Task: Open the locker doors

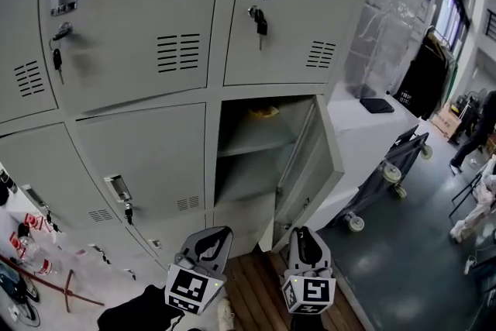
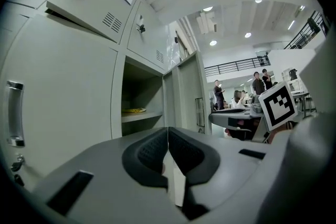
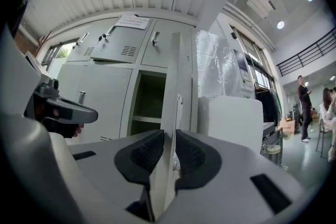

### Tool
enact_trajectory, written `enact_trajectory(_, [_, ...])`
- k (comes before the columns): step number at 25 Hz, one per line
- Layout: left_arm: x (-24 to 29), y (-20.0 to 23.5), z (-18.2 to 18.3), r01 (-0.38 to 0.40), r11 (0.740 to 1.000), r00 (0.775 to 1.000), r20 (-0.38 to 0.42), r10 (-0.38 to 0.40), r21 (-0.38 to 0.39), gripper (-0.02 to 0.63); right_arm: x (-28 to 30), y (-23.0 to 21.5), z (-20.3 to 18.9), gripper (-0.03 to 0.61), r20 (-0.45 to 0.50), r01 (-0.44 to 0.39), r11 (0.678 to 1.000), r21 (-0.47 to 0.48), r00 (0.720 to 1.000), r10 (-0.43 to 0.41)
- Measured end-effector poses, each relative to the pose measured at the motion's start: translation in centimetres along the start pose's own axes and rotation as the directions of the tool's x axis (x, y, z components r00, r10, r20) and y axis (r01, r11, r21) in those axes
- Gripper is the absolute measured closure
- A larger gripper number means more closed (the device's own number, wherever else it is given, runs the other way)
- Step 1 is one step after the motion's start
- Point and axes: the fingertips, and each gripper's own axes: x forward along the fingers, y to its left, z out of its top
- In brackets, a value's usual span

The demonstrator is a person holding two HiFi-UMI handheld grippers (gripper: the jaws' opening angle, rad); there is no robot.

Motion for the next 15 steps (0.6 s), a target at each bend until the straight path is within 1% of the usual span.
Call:
enact_trajectory(3, [0.7, -1.3, 0.0, 0.028, 1.000, 1.000, -0.003, -0.028, -0.001, 0.589, -0.6, -1.8, -0.2, 0.495, -0.002, 0.036, 0.999, -0.005, 0.999, -0.036])
enact_trajectory(5, [1.2, -2.1, 0.0, 0.045, 0.999, 0.999, 0.003, -0.045, 0.001, 0.589, -0.9, -3.0, -0.3, 0.509, -0.004, 0.063, 0.998, -0.005, 0.998, -0.063])
enact_trajectory(8, [2.1, -2.9, 0.1, 0.060, 0.998, 0.998, 0.037, -0.060, 0.008, 0.589, -1.2, -4.4, -0.5, 0.512, -0.006, 0.081, 0.997, 0.014, 0.997, -0.081])
enact_trajectory(11, [3.0, -3.5, 0.2, 0.073, 0.997, 0.997, 0.032, -0.073, -0.006, 0.589, -1.4, -5.6, -0.5, 0.515, -0.009, 0.105, 0.994, 0.007, 0.994, -0.105])
enact_trajectory(13, [3.6, -3.9, 0.2, 0.080, 0.997, 0.997, 0.023, -0.080, -0.014, 0.589, -1.4, -6.5, -0.6, 0.535, -0.010, 0.131, 0.991, 0.002, 0.991, -0.131])
enact_trajectory(15, [4.3, -4.2, 0.1, 0.090, 0.996, 0.996, 0.024, -0.090, 0.000, 0.589, -1.4, -7.5, -0.7, 0.561, -0.005, 0.156, 0.988, 0.005, 0.988, -0.156])
